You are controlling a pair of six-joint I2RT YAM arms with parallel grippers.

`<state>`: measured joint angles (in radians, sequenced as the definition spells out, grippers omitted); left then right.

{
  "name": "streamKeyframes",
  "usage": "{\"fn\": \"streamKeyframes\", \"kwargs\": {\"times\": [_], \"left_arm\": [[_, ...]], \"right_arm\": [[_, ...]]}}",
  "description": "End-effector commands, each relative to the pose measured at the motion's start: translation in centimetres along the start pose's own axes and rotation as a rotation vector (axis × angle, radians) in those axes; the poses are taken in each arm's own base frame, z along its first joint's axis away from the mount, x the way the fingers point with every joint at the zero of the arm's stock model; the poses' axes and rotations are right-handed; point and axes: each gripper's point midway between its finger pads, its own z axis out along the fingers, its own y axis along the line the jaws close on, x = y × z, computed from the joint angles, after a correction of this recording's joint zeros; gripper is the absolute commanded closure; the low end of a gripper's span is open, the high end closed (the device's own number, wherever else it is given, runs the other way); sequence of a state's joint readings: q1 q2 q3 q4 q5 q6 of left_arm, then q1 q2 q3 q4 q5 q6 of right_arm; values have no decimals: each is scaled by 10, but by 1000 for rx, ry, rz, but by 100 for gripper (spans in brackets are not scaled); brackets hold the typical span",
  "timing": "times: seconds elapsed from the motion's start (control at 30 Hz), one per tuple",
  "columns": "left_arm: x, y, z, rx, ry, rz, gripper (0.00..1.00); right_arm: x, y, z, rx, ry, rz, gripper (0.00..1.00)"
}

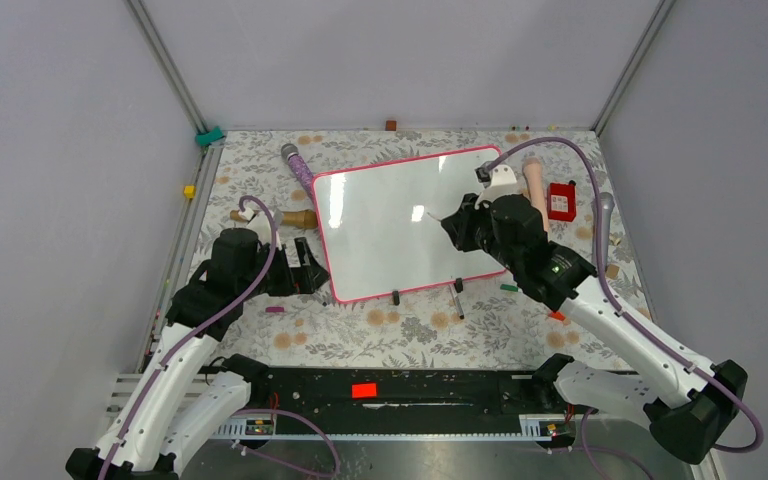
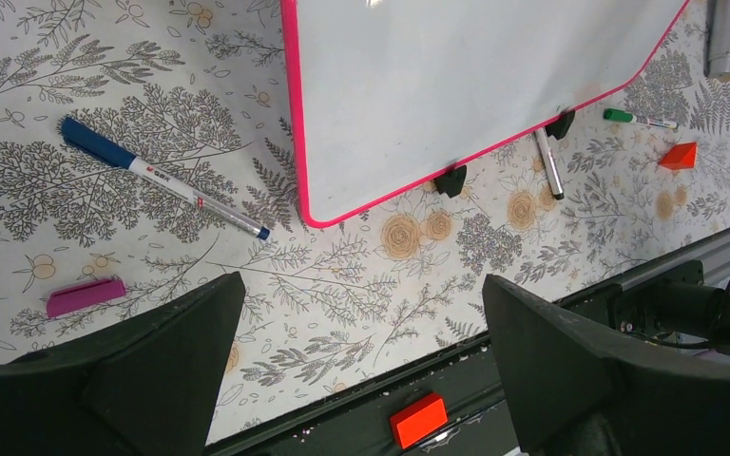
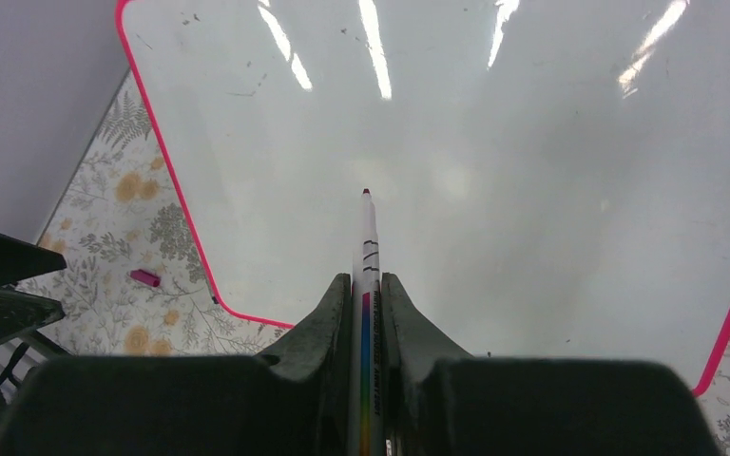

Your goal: Write a sentence on the whiteboard

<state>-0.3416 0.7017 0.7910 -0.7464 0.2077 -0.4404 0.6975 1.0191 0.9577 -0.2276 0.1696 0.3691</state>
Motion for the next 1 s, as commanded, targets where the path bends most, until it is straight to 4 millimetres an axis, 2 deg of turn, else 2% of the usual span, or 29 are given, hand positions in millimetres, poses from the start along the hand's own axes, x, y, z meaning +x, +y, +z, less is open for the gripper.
{"fn": "streamKeyframes", "kwargs": {"times": [0.0,0.2,0.4,0.7,0.87,0.97], "left_arm": [[-8,-10,-2,56,-41,36,1],[-8,-11,-4,61,-51,35,1],[-11,-13,1,67,-30,59,1],[-41,-18,16,45,-1,139,1],[-51,-12,32,10,-11,154,1],[-56,-8,43,-3,-40,153,1]], "right_arm": [[-36,17,-5,-63,-90,-21,100],[-40,18,-9,-75,-110,-62,100],[-51,7,-11,-23,-147,-162,100],[-48,1,-10,-17,-137,-247,100],[-45,-5,-2,2,-105,-276,100],[-39,-2,3,-26,-89,-292,100]]}}
